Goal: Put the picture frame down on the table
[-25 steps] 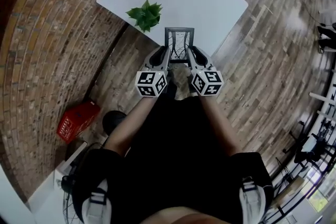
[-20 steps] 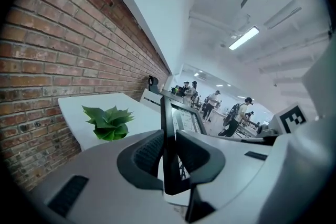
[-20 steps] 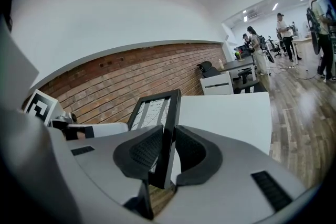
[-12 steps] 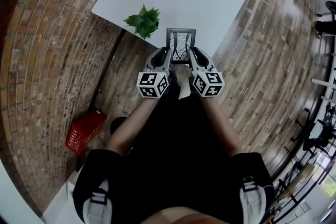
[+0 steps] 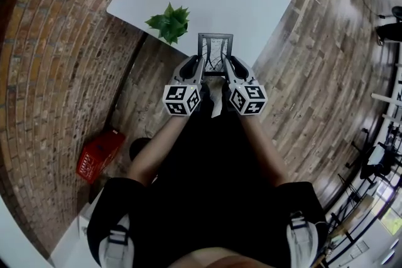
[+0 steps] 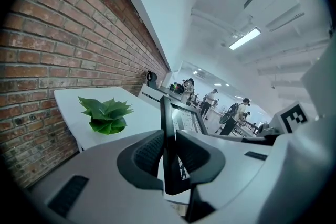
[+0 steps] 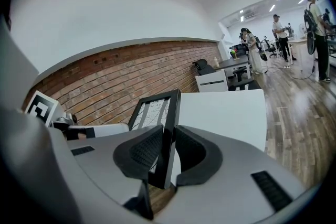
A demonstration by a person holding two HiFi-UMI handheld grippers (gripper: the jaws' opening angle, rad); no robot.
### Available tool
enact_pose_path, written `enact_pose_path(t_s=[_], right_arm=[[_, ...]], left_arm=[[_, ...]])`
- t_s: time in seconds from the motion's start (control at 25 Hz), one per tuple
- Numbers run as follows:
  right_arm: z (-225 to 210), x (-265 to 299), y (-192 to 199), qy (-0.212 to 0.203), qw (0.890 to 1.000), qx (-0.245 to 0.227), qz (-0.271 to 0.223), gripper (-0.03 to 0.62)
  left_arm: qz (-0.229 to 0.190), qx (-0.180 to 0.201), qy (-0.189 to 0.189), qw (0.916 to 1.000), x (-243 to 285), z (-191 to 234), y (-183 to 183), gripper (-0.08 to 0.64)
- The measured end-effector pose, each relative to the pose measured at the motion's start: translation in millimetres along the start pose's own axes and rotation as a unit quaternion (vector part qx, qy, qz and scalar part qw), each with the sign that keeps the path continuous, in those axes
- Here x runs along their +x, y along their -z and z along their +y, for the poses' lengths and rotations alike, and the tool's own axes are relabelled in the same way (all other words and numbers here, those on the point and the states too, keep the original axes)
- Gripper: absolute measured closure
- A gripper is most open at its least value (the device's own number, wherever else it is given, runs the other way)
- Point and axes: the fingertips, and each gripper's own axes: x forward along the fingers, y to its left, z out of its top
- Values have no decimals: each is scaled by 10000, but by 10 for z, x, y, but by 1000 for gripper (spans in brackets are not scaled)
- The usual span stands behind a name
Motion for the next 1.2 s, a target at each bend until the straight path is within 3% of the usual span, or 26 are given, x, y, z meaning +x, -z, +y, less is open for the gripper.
enact_pose_path(t_s=[0.48, 1.2], right_arm=[[-78, 106, 214, -103, 9997, 33, 201, 522], [-491, 398, 661, -220, 9965, 203, 779, 521]], left_arm=[[110, -121, -204, 9997, 73, 118, 226, 480], [682, -220, -463, 9964, 467, 293, 784, 480]])
